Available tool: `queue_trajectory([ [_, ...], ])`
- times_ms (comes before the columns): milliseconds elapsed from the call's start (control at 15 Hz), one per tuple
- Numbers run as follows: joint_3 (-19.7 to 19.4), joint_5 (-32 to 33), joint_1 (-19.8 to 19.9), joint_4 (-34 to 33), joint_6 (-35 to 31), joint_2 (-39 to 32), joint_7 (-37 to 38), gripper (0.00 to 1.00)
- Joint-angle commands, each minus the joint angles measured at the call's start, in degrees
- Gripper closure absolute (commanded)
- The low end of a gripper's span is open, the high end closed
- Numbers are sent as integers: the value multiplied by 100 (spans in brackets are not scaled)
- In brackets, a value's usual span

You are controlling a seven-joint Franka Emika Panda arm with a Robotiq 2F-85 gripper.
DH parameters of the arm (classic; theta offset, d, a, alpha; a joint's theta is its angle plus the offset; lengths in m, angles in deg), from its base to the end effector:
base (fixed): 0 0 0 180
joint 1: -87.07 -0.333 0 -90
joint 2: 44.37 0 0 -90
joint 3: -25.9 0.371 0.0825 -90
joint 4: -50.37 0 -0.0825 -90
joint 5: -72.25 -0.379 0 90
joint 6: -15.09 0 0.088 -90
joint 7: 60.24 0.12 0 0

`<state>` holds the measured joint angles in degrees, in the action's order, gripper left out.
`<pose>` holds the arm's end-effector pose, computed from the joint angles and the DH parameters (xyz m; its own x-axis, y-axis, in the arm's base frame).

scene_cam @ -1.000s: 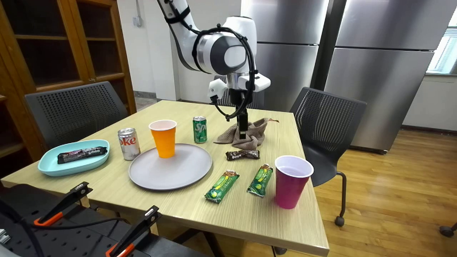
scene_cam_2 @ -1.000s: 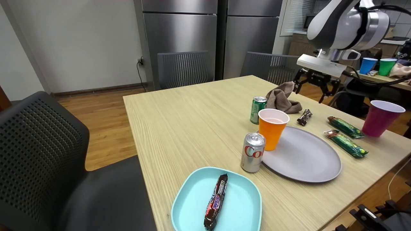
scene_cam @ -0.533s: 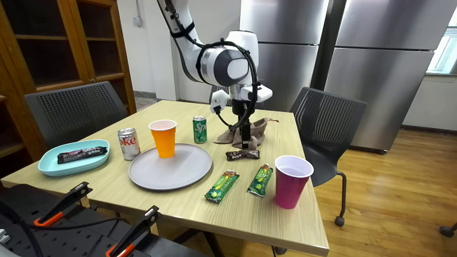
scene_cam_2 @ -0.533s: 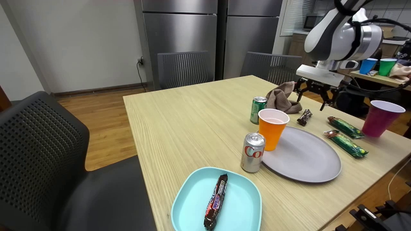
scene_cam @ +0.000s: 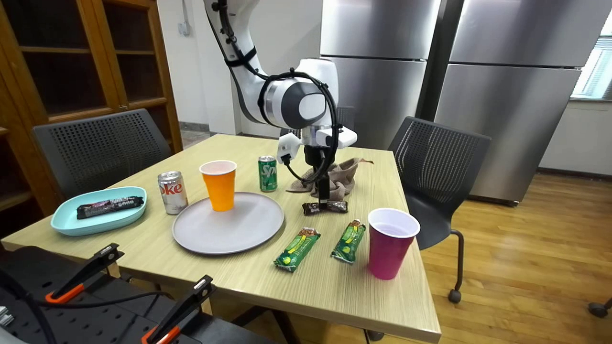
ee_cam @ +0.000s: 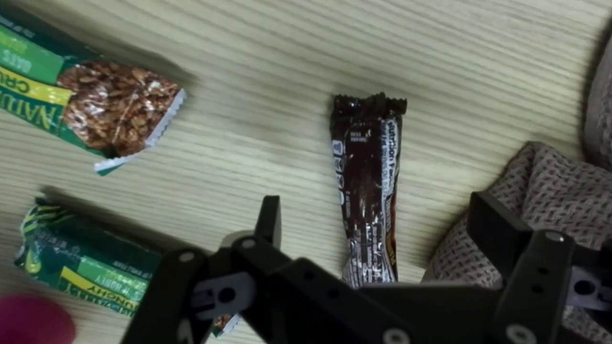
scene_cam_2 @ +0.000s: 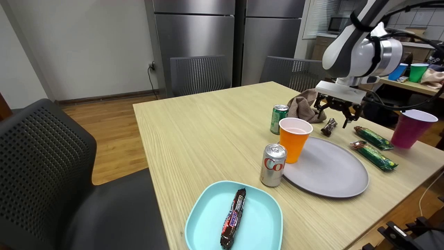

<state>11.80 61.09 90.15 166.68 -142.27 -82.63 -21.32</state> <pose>0.6002 -0.1862 0.1628 0.4511 -0.8864 0.1036 -0.8911 -0.4538 -0.0023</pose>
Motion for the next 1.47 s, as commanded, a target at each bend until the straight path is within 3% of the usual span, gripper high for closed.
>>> queue_trajectory([
  [0, -161, 40, -148, -179, -26, -212, 72, 0],
  [600, -318, 23, -180, -274, -25, -420, 69, 0],
  [667, -321, 15, -174, -284, -5, -419, 68, 25],
  [800, -322, 3, -169, -288, -10, -407, 65, 32],
  [1333, -306, -23, -174, -366, -8, -392, 107, 97],
  [1400, -316, -21, -180, -384, -5, -404, 126, 100],
])
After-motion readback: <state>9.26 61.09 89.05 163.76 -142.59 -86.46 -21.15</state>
